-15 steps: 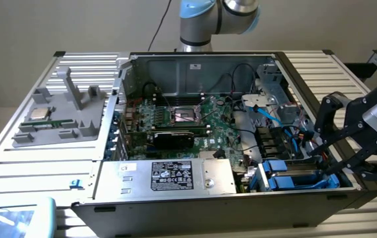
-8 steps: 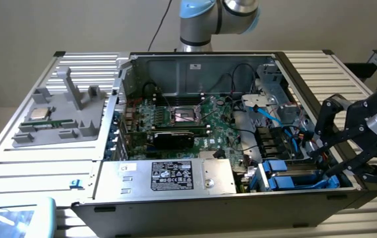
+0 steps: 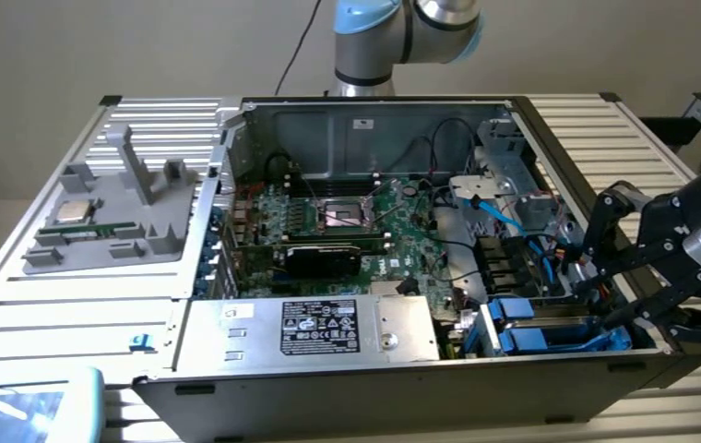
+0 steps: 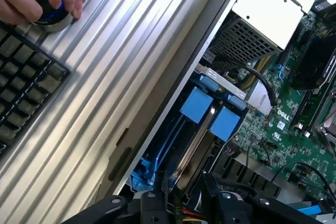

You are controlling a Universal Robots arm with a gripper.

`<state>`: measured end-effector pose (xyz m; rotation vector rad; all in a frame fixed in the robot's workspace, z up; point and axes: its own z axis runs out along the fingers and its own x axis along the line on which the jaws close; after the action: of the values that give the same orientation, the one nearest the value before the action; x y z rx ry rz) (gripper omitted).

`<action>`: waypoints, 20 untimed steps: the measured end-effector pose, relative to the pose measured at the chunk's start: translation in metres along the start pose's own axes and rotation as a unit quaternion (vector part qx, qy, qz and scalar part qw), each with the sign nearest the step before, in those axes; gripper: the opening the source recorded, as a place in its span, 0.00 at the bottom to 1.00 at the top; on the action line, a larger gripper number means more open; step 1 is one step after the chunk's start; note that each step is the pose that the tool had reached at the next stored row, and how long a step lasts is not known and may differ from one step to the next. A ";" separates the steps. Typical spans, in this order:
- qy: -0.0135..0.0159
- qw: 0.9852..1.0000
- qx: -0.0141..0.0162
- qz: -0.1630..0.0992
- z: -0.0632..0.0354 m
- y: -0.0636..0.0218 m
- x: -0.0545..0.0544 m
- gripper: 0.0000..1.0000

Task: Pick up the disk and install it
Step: 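Insert the first disk wire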

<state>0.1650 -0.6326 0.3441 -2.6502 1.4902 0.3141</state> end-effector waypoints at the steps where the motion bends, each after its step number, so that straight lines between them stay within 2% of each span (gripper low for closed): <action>1: -0.003 1.000 0.002 -0.001 0.0003 0.0000 0.000 0.39; 3: -0.009 1.000 0.005 -0.003 0.0012 0.0007 0.002 0.39; 6: -0.010 1.000 0.005 -0.006 0.0026 0.0007 0.004 0.39; 7: -0.012 1.000 0.006 -0.007 0.0030 0.0006 0.005 0.39; 9: -0.017 1.000 0.008 -0.010 0.0038 0.0009 0.005 0.39; 10: -0.019 1.000 0.009 -0.011 0.0042 0.0010 0.006 0.39; 12: -0.021 1.000 0.011 -0.011 0.0047 0.0016 0.007 0.39; 15: -0.022 1.000 0.011 -0.012 0.0043 0.0027 0.010 0.39; 20: -0.034 0.999 0.019 -0.014 0.0045 0.0037 0.012 0.39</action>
<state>0.1672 -0.6437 0.3372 -2.6017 1.4232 0.3669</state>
